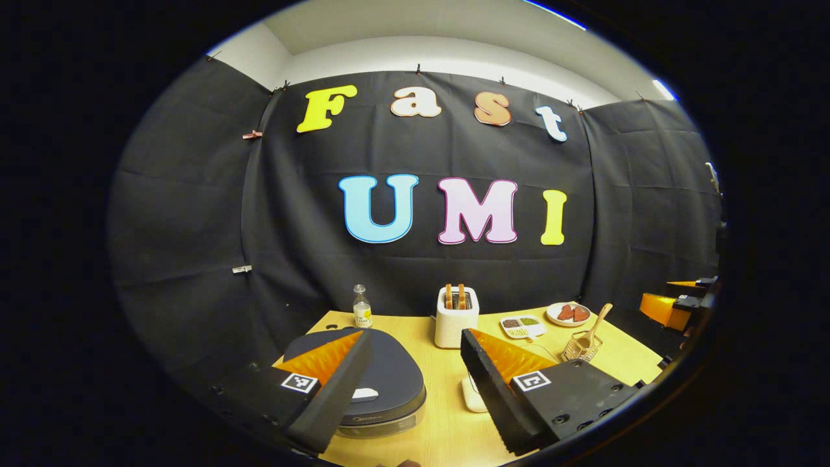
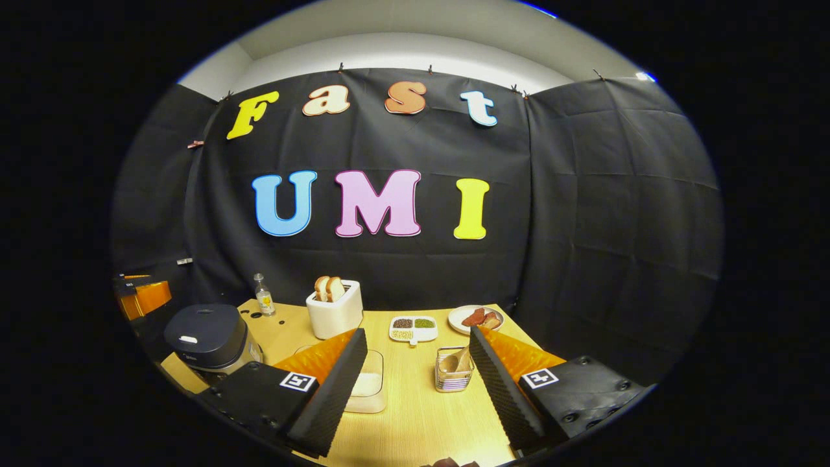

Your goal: Close the left gripper, press the button to open the rice cooker; take a wooden spoon from the chopstick holder with the right hand, scoop a spoonful of rice and pour it into the rice cooker, then put the wooden spoon back into the chopstick holder.

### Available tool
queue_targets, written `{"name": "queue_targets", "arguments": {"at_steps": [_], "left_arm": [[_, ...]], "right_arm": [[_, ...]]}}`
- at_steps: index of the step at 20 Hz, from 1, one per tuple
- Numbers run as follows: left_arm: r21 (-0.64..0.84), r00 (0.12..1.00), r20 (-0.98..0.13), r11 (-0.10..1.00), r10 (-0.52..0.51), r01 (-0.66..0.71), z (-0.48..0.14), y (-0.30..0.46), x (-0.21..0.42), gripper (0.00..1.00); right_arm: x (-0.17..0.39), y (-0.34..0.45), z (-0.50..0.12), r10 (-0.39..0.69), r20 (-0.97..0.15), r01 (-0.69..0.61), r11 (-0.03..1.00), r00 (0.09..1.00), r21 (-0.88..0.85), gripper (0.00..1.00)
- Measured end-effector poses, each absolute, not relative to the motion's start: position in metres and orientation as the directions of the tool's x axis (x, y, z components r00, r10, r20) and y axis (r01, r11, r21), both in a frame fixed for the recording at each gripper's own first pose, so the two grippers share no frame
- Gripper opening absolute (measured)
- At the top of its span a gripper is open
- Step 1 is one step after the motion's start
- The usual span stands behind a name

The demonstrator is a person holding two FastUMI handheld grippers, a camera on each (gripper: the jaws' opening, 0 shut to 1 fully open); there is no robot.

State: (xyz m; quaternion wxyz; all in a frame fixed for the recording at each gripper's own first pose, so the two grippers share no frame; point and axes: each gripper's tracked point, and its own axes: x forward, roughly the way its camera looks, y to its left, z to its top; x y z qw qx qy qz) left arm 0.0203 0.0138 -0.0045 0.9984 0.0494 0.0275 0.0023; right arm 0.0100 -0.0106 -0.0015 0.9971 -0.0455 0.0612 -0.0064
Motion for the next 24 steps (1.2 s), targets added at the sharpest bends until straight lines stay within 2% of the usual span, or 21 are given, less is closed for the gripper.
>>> {"name": "queue_targets", "arguments": {"at_steps": [6, 8, 10, 17, 24], "left_arm": [[0.012, 0.997, -0.067, 0.999, -0.050, 0.050, -0.012, 0.005, 0.029, 0.94], [-0.007, 0.992, -0.079, 0.995, -0.098, 0.098, -0.017, -0.005, 0.035, 0.95], [-0.012, 0.990, -0.091, 0.994, -0.107, 0.106, -0.019, -0.007, 0.037, 0.95], [0.008, 0.986, -0.072, 0.989, -0.150, 0.151, -0.015, -0.035, 0.035, 0.95], [0.043, 0.996, -0.043, 0.995, -0.084, 0.086, -0.007, -0.042, 0.033, 0.95]], "right_arm": [[0.012, -0.003, 0.006, 0.002, -0.093, -0.009, 0.997, 0.996, -0.075, 0.99], [0.013, -0.006, 0.008, 0.020, -0.072, -0.030, 0.991, 0.997, -0.133, 0.99], [0.011, -0.007, 0.002, 0.031, -0.083, -0.044, 0.986, 0.996, -0.159, 0.99], [0.006, -0.012, 0.000, 0.026, -0.103, -0.035, 0.995, 0.994, -0.089, 0.99], [0.017, -0.048, 0.000, 0.015, -0.116, -0.021, 0.998, 0.993, -0.055, 0.99]]}}
